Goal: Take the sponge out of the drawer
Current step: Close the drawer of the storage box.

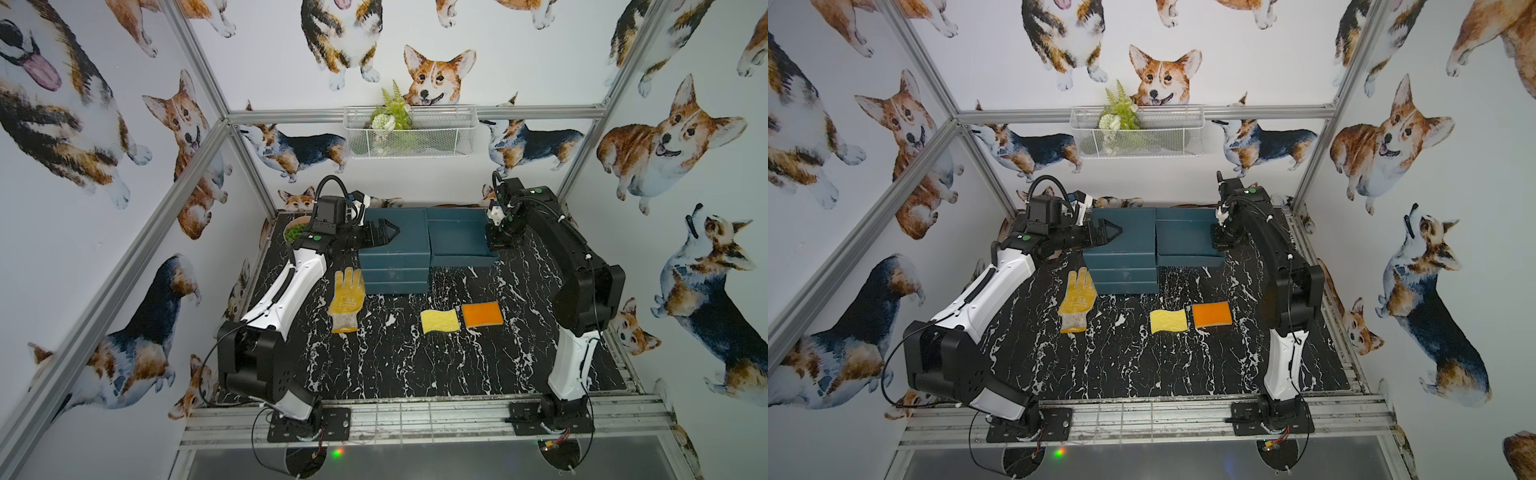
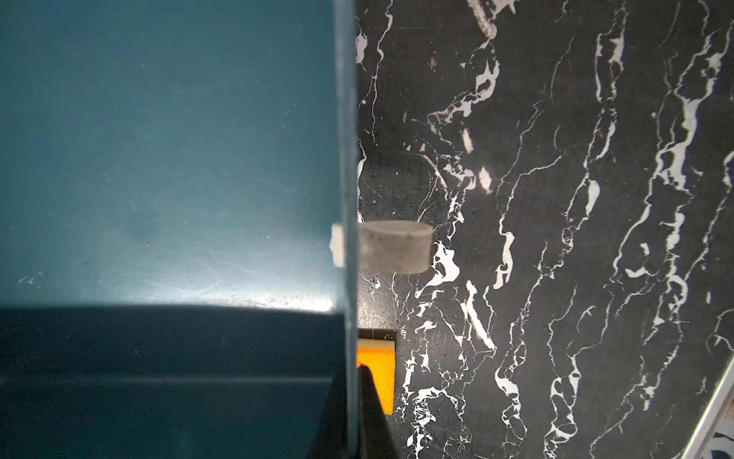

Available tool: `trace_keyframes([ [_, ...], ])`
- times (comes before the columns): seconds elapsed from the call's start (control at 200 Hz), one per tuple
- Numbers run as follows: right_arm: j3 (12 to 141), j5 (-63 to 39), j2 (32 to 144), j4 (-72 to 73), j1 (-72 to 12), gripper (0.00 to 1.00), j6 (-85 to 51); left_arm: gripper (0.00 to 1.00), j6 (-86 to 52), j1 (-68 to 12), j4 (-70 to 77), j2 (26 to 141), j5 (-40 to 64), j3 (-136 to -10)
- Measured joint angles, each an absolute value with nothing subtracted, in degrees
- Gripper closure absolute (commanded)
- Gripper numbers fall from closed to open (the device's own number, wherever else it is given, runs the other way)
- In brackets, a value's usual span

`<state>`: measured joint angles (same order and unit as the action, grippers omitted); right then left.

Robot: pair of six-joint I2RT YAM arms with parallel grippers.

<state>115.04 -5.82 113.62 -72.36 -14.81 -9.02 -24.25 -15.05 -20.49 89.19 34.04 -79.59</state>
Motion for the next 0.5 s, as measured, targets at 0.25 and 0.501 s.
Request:
trace_keyframes([
  [0.25,116.90,-2.31,113.75,-70.81,-18.33,1.00,-10.87,0.01,-25.54,-15.64,-19.20,89.69,35.66,-79.61],
  [0.501,116.97,-0.03,113.75,-69.34,-20.23,1.00,-8.27,0.01,-25.69,-15.73,-18.72,90.61,36.07,-80.01],
])
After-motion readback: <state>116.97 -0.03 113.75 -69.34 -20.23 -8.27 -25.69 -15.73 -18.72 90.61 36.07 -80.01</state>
